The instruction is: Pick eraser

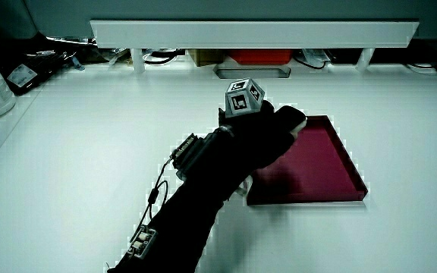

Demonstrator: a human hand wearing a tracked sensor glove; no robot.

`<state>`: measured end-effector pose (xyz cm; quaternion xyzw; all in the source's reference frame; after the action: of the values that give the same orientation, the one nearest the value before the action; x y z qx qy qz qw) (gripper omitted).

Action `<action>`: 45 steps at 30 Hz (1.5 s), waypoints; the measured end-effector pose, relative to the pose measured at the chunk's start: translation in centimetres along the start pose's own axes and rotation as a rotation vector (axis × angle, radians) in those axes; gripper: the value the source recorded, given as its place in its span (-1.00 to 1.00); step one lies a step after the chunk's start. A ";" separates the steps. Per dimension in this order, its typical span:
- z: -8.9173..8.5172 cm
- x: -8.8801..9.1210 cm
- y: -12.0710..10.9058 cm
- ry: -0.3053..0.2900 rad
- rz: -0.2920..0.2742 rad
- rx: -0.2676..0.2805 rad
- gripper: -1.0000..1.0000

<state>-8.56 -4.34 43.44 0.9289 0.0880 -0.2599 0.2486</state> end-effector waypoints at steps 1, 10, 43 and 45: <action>-0.4 0.3 0.1 0.022 0.001 -0.001 0.00; -6.2 -1.1 2.6 0.096 0.056 -0.092 0.00; -8.5 -3.0 3.4 0.044 0.036 -0.125 0.76; -7.9 -3.4 3.3 0.013 0.022 -0.111 0.84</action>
<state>-7.04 -3.25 52.49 0.9162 0.0937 -0.2458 0.3022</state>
